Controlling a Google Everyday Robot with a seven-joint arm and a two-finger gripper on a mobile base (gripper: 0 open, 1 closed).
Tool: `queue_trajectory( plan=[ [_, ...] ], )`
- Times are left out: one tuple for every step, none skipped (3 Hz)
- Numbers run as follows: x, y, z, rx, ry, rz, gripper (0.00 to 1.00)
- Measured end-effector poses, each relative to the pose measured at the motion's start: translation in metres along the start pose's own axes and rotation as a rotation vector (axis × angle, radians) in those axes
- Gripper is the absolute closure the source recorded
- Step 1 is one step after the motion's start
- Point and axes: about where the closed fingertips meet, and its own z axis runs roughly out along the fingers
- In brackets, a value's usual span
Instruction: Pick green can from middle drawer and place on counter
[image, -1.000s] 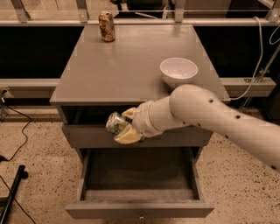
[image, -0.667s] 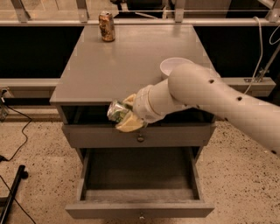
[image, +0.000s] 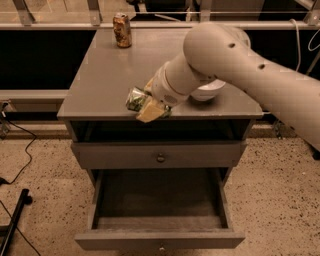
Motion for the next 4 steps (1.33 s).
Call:
queue_trajectory(
  plan=[
    [-0.016,-0.028,-0.007,0.028,0.058,-0.015,1.00],
    [-0.030,-0.064,0.011,0.039,0.165,-0.018,0.74],
    [-0.033,-0.075,0.039,-0.005,0.251,-0.015,0.50],
    [-0.024,-0.085,0.058,-0.041,0.308,0.030,0.27]
  ],
)
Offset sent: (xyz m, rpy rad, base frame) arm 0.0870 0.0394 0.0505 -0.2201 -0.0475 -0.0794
